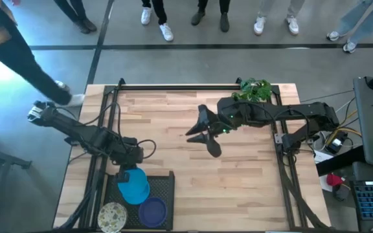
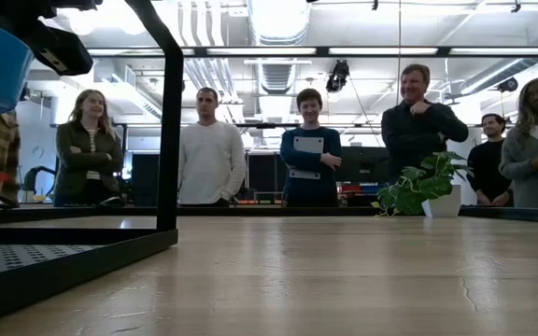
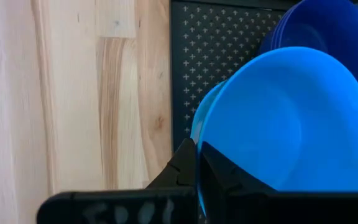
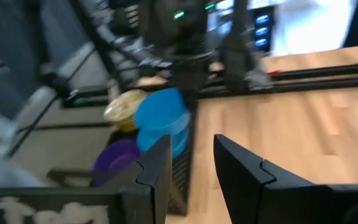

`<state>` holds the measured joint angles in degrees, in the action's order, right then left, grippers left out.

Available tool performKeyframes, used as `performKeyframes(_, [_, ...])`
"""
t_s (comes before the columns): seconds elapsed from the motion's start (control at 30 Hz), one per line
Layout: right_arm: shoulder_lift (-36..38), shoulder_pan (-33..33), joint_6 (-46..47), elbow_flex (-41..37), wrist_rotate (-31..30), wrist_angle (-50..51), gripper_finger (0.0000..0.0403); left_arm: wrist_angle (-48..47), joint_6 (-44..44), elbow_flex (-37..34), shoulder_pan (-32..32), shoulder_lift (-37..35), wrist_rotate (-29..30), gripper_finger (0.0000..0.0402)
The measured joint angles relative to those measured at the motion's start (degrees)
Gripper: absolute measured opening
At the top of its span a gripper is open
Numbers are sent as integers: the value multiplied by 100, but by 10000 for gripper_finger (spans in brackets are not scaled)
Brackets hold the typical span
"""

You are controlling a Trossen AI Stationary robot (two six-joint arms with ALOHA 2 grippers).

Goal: Pick & Place Mini bowls
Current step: Stack the blue bowl on the blue bowl on the shelf

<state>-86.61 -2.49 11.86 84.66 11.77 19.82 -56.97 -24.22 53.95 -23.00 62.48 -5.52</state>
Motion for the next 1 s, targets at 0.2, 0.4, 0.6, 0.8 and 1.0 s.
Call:
performKeyframes(0.2, [-1, 43, -398, 10, 373, 313, 109, 0, -1, -2, -26, 100, 0, 0])
performKeyframes(0.4, [-15, 72, -491, 161, 372, 347, 114, 154, -38, -84, -131, 194, 1, 0])
performKeyframes(0.6, [-15, 136, -487, 232, 368, 363, 109, 645, -248, -299, -318, 194, 0, 0])
performKeyframes(0.8, [-18, 143, -536, 232, 327, 381, 113, 921, -301, -596, -463, 194, -2, 0])
performKeyframes(1.0, [-17, 143, -542, 232, 327, 381, 116, 1227, -331, -925, -471, 192, -99, 0])
